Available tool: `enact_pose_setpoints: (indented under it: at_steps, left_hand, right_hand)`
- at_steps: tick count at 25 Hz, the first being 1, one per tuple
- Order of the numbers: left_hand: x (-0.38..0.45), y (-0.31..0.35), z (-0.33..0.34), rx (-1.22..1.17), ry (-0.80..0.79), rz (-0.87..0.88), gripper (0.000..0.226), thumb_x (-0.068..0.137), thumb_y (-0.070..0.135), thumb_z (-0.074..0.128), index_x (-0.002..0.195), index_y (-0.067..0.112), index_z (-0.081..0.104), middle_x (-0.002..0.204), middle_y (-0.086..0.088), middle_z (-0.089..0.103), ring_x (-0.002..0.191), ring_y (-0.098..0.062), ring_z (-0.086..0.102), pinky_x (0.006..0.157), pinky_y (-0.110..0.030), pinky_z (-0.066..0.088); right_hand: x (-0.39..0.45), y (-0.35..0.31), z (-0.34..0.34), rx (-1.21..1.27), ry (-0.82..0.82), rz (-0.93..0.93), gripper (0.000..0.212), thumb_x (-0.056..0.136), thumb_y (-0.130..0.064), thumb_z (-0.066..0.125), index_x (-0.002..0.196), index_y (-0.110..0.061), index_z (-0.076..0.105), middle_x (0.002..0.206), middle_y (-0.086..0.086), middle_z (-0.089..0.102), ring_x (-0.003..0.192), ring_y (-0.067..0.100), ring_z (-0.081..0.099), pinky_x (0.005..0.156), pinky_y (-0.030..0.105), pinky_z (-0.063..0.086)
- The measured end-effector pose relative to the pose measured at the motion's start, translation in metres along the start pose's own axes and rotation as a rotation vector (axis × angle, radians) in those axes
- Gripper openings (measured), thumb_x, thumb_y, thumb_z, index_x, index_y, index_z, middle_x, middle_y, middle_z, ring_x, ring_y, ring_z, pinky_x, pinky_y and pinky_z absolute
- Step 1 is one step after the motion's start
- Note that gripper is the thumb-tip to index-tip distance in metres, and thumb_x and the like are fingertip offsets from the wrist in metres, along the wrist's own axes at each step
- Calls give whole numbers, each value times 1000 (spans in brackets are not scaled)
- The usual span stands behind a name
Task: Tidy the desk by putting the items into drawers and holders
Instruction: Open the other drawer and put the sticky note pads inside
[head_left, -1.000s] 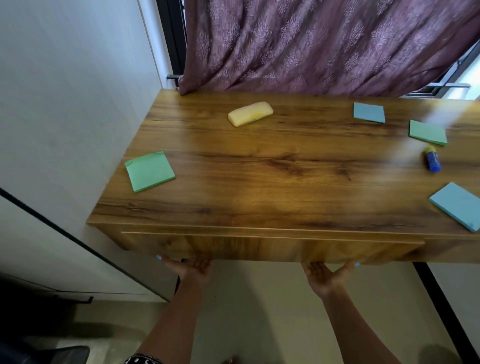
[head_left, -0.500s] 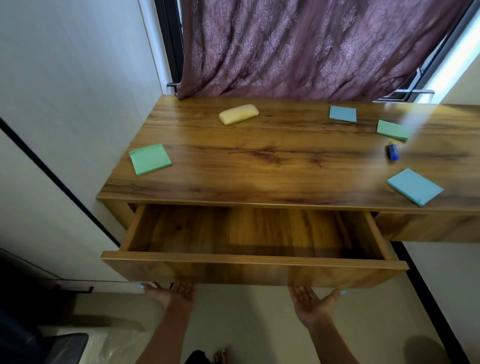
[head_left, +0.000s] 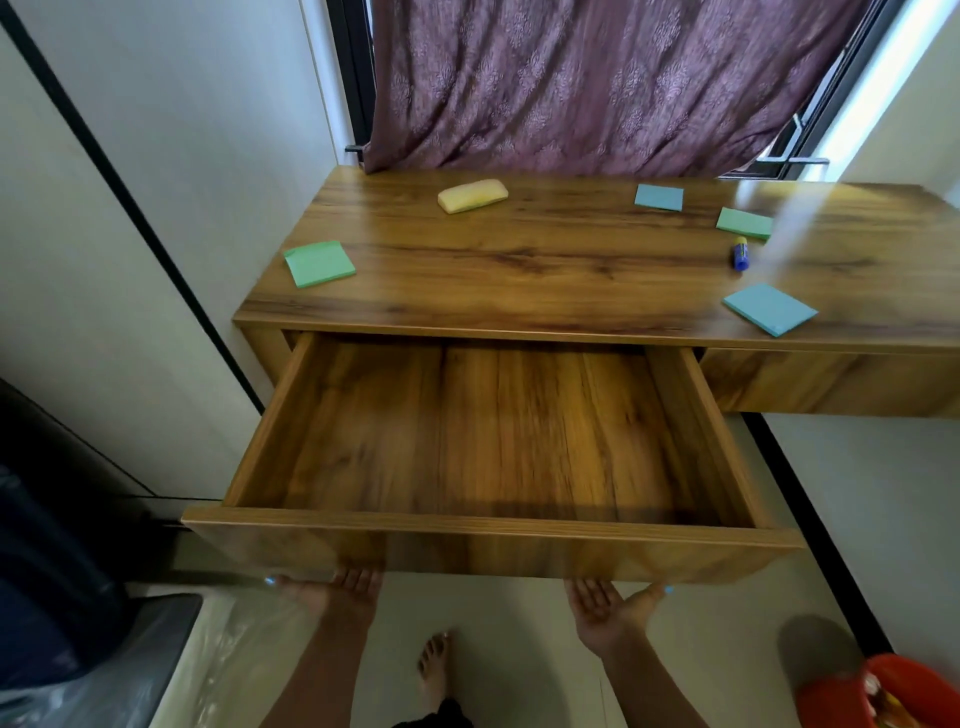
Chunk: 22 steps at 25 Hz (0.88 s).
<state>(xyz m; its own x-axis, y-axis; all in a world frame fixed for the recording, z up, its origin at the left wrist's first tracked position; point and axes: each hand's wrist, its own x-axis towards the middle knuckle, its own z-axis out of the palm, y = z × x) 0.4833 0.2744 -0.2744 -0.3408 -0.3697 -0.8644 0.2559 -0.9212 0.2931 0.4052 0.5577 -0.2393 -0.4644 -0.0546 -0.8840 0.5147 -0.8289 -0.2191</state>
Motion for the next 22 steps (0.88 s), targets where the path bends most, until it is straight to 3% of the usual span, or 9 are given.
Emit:
enact_pose_setpoints:
  at_steps: [4, 22]
  left_hand:
    - [-36, 0, 1, -22, -32, 27, 107, 73, 85, 22, 146, 6, 23, 152, -13, 27, 140, -30, 29, 112, -46, 28]
    - [-54, 2, 5, 52, -70, 61, 100, 75, 83, 25, 147, 13, 25, 150, -12, 33, 136, -32, 36, 111, -47, 32]
  right_hand:
    - [-10, 2, -12, -9, -32, 4, 100, 78, -80, 34, 142, -3, 34, 146, 16, 42, 133, 32, 43, 112, 46, 34]
    - [-13, -4, -17, -14, -96, 15, 98, 81, -76, 35, 145, -3, 27, 149, 18, 36, 136, 34, 37, 115, 46, 29]
